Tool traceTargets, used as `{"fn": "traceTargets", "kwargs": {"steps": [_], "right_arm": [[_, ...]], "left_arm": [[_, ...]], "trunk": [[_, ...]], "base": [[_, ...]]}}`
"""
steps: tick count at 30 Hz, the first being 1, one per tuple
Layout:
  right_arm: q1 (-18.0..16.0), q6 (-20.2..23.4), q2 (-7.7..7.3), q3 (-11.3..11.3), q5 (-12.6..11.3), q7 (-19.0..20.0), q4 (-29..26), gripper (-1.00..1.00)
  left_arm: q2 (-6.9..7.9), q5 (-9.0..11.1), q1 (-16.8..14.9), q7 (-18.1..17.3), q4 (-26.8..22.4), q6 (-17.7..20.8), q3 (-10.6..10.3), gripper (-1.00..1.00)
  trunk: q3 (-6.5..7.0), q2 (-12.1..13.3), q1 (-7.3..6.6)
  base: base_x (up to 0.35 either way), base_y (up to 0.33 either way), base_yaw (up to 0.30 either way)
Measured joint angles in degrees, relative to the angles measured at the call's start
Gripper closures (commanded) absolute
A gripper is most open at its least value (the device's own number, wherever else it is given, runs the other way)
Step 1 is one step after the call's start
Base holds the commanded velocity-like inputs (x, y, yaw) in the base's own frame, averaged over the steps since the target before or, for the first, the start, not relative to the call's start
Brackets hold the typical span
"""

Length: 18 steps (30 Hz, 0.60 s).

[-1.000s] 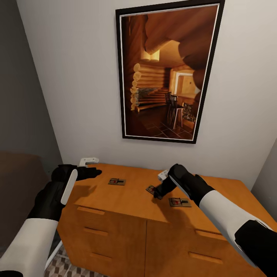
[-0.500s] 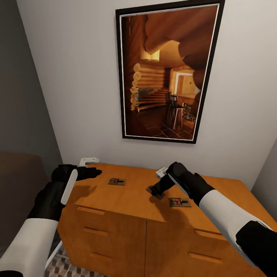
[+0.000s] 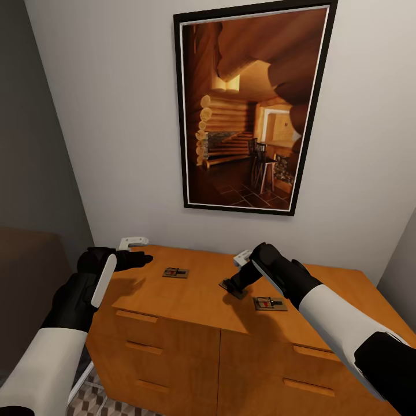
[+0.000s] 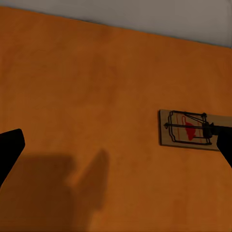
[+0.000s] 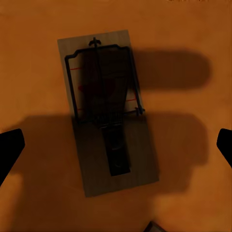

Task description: Take the four mousetraps from the cabinet in the bathroom and place them on the bathroom floor. Make sure all four end up on the same floor surface, and ensure that at least two of them are either under or directly next to the same bathroom sink.

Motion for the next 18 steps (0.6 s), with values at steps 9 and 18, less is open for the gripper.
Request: {"fn": "traceTargets", "kwargs": {"steps": [9,18], "right_arm": [[-0.01,0.00,0.00,0.00,0.00,0.00,0.04,-1.00],[-0.01,0.00,0.00,0.00,-0.07,0.00,0.10,-1.00]], "left_arm": [[0.03,-0.05,0.00,0.06,0.47,-0.06,0.00,-1.00],[0.03,-0.14,0.00,0.08,0.95,-0.15,0.00,-1.00]], "trunk": [[0.00,0.00,0.00],[0.00,0.00,0.00]], "base": [[0.013,0.000,0.000],[0.021,0.000,0.000]]}}
